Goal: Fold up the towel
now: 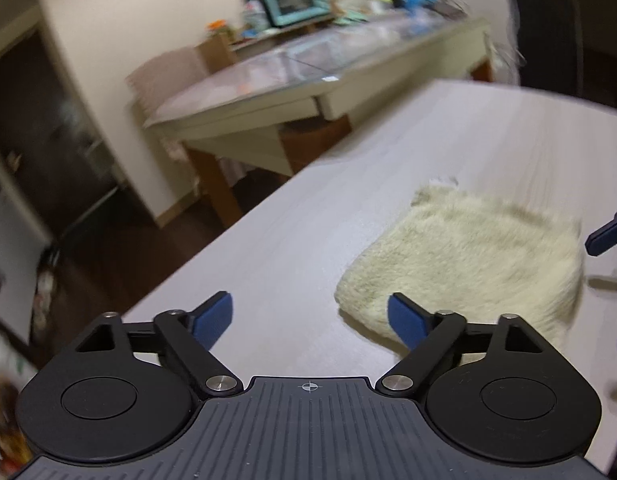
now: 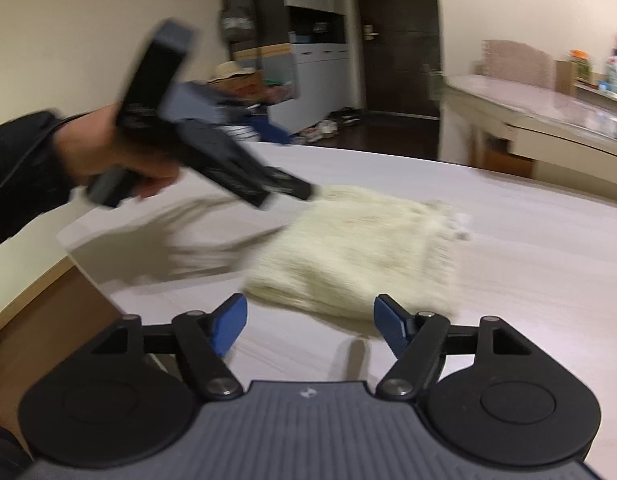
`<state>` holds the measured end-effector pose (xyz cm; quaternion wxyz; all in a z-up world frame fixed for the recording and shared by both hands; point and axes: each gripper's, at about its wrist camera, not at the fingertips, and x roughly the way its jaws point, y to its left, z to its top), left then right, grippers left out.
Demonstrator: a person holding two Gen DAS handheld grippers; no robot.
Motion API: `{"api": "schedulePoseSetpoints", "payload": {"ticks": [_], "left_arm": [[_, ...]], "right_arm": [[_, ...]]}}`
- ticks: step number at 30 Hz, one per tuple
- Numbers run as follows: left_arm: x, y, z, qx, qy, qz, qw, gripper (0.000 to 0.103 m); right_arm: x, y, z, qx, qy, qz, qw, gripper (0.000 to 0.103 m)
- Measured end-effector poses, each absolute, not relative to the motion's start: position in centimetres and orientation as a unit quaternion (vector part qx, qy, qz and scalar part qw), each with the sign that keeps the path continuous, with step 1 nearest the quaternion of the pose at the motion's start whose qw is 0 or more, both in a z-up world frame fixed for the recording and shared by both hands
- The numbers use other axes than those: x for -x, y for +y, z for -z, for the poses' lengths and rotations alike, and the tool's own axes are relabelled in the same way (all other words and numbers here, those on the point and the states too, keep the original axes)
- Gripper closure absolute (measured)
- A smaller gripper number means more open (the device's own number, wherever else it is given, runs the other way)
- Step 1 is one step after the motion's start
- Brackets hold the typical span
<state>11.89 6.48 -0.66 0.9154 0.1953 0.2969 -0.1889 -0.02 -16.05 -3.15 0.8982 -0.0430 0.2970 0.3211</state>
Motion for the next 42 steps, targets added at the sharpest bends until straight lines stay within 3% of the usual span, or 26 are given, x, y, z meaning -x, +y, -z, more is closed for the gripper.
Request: {"api": "schedulePoseSetpoints", "payload": {"ticks": [3,6,10,19,42], "left_arm": [[-9.9,6.5,0.3,-0.153,0.309,0.157,0.925,0.007],[-8.2,6.4,0.4,-0.124,0.322,0.137,0.929,0.004],[-5.0,6.0,0.4,-0.072,0.325,0.091,0.939,0.000],[-1.3,4.7,0.6,0.015,0.332,0.039,0.942,0.000],[2.7,2.4,1.2,0.025,0.348,-0.004,0.937,0.000]], "right_arm": [[0.5,-17.9,3.0,0.033,0.299,-0.299,0.906,0.021],[1.4,-19.2,2.5,0.019,0.292,-0.290,0.911,0.007],[2.3,-20.3,1.7,0.010,0.287,-0.284,0.915,0.000],[1.2,-21.9,0.8,-0.017,0.307,-0.264,0.914,0.000],[1.6,-21.9,0.6,-0.020,0.336,-0.243,0.910,0.000]]}}
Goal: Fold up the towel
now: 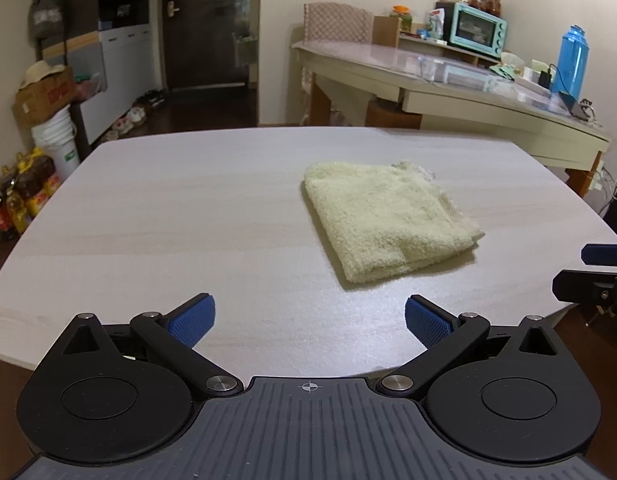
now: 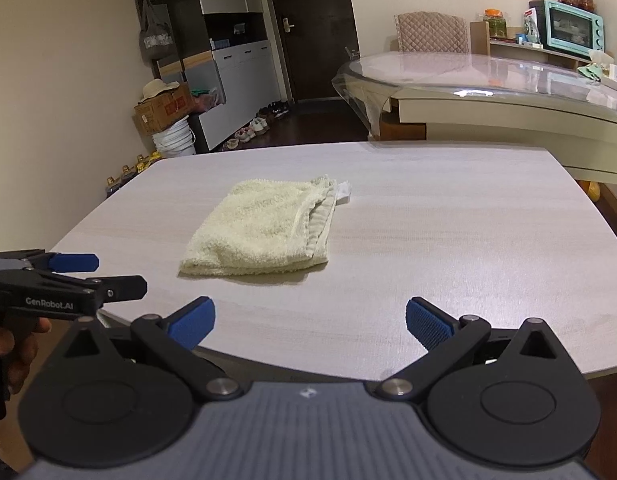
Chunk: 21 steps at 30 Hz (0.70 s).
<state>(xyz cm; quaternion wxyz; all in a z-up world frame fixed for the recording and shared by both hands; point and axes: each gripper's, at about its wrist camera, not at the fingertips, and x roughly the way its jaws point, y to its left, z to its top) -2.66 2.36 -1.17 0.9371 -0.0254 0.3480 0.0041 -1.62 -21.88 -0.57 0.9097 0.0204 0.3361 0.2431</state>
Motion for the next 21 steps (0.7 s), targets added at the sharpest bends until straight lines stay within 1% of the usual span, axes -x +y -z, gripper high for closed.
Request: {"api": "schedulePoseSetpoints", "payload": {"ticks": [11,17,21], "left_arm": [[2.7,2.2,1.3,0.023,0.343,0.003,0.939,0.000],[1.2,3.0,1.0,0.010,0.335,0.016,0.942,0.000],[-0.1,3.3,0.7,-0.006,0.328,0.018,0.945,0.000]], "right_arm": [[1.3,-21.9,0.8,-0.018,0.336,-0.246,0.909,0.000],[-0.9,-20.9,-0.2,-0.002,0.304,-0.291,0.907,0.000],[-3.1,-20.1,-1.0,-0.014,0.293,-0.316,0.902,0.001]]}}
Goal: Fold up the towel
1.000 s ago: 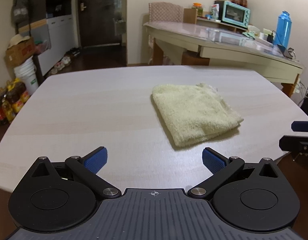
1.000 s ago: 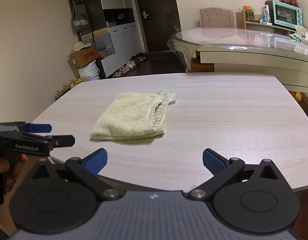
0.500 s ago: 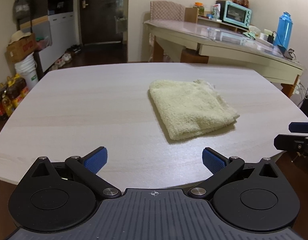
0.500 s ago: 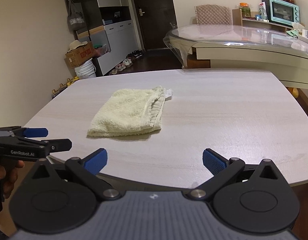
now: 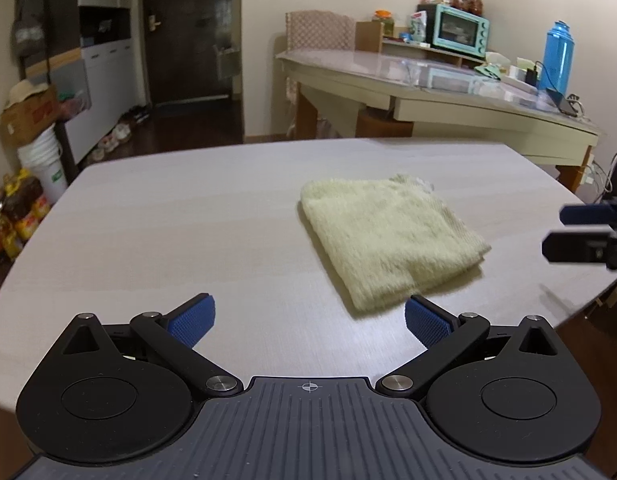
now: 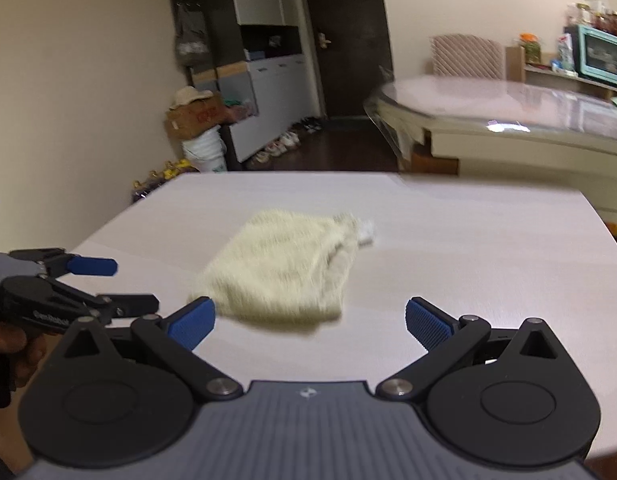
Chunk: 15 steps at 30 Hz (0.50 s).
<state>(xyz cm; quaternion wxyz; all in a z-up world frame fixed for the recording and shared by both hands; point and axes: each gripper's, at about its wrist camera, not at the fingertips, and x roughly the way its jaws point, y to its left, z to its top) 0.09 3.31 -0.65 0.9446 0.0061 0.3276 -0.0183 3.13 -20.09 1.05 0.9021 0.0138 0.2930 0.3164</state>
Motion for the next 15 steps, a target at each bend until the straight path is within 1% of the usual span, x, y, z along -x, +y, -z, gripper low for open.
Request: {"api": "schedulePoseSetpoints", "payload": {"ticks": [2,4,6,8,10,11,12,13,15], "left_arm": [[-0.8,3.6,0.5,-0.012,0.323,0.017,0.946,0.000],[-1.3,4.0,0.4,-0.010,0.320,0.014,0.947,0.000],[-1.7,4.6,0.4,-0.002,0.318,0.011,0.948,0.000],[-2.3,5.2,0.5,0.011,0.318,0.010,0.948,0.000],[-2.7,5.7,0.5,0.015,0.318,0.007,0.948,0.000],[-2.9,5.8,0.4,0.015,0.317,0.006,0.948,0.000],[-3.1,6.0,0.4,0.015,0.317,0.006,0.948,0.000],[-3.3,6.1,0.4,0.016,0.316,0.006,0.948,0.000],[-3.6,6.4,0.3,0.017,0.316,0.005,0.949,0.000]], "right_arm": [[-4.1,-19.7,-1.2,-0.020,0.293,-0.331,0.897,0.002],[-6.2,-18.7,-1.2,-0.020,0.301,-0.346,0.889,0.009],[-7.8,-17.8,-0.9,-0.021,0.311,-0.355,0.881,0.014],[-9.4,-16.9,-0.4,-0.028,0.321,-0.363,0.875,0.021],[-10.9,-16.4,0.2,-0.039,0.335,-0.368,0.867,0.035],[-11.3,-16.2,0.4,-0.043,0.339,-0.370,0.864,0.040],[-12.0,-16.1,0.9,-0.051,0.348,-0.372,0.859,0.047],[-12.7,-16.0,1.4,-0.059,0.358,-0.373,0.854,0.050],[-13.6,-15.8,2.2,-0.065,0.370,-0.371,0.849,0.050]]}}
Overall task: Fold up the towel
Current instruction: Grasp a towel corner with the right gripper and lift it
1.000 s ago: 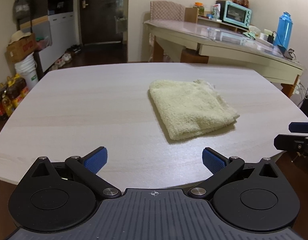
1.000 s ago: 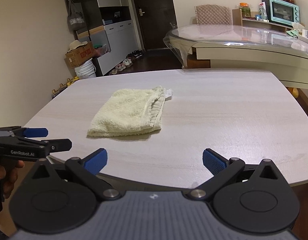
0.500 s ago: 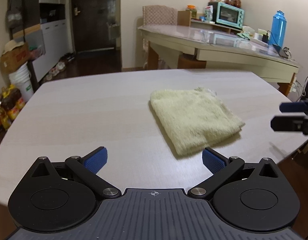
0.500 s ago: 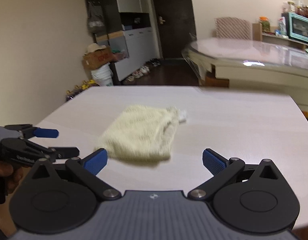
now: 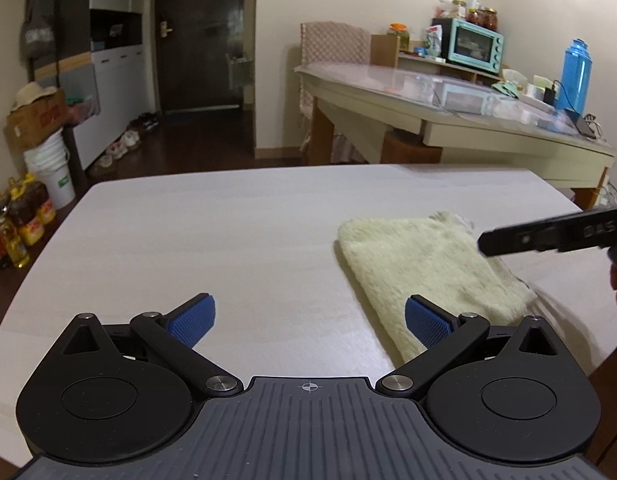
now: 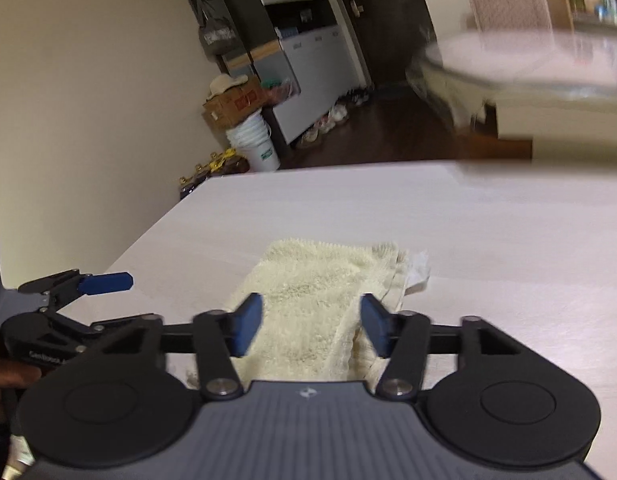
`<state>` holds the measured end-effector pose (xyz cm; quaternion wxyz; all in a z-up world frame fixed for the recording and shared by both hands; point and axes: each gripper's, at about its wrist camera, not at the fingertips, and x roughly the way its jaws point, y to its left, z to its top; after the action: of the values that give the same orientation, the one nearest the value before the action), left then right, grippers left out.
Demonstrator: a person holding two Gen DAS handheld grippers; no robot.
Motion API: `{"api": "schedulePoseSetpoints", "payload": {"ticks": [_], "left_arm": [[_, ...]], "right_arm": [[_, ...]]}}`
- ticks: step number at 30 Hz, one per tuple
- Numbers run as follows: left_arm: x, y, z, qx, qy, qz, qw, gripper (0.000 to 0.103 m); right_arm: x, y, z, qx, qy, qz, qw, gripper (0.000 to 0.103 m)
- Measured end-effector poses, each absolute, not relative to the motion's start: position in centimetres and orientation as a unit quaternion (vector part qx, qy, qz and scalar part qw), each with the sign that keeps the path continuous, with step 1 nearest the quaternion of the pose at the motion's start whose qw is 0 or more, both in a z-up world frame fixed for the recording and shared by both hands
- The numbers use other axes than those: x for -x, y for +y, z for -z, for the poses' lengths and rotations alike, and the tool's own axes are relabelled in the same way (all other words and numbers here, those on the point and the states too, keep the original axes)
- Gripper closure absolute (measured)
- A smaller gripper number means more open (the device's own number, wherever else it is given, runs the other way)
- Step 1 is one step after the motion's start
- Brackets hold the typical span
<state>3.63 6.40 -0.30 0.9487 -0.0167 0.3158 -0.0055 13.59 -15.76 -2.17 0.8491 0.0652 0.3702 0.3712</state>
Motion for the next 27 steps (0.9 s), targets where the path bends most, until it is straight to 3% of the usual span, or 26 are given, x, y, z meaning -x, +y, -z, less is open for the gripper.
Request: {"api": "schedulePoseSetpoints", "payload": {"ticks": [14,18,24,27], "left_arm": [[-5.4,6.8,1.3,0.018,0.329,0.014,0.944,0.000],[-5.4,6.9,1.5,0.015,0.331,0.014,0.943,0.000],[-5.1,7.0,1.1,0.007,0.325,0.042,0.945,0.000],[-5.1,7.1,0.6,-0.006,0.327,0.067,0.943,0.000]], "right_arm": [[-14.9,-15.5,3.3,-0.084,0.379,-0.355,0.850,0.050],[-14.4,-14.8,2.8,-0.068,0.364,-0.361,0.856,0.063],[-14.6,-13.9,3.1,-0.067,0.376,-0.370,0.847,0.065],[-14.9,-13.8,3.3,-0.068,0.374,-0.366,0.849,0.087]]}}
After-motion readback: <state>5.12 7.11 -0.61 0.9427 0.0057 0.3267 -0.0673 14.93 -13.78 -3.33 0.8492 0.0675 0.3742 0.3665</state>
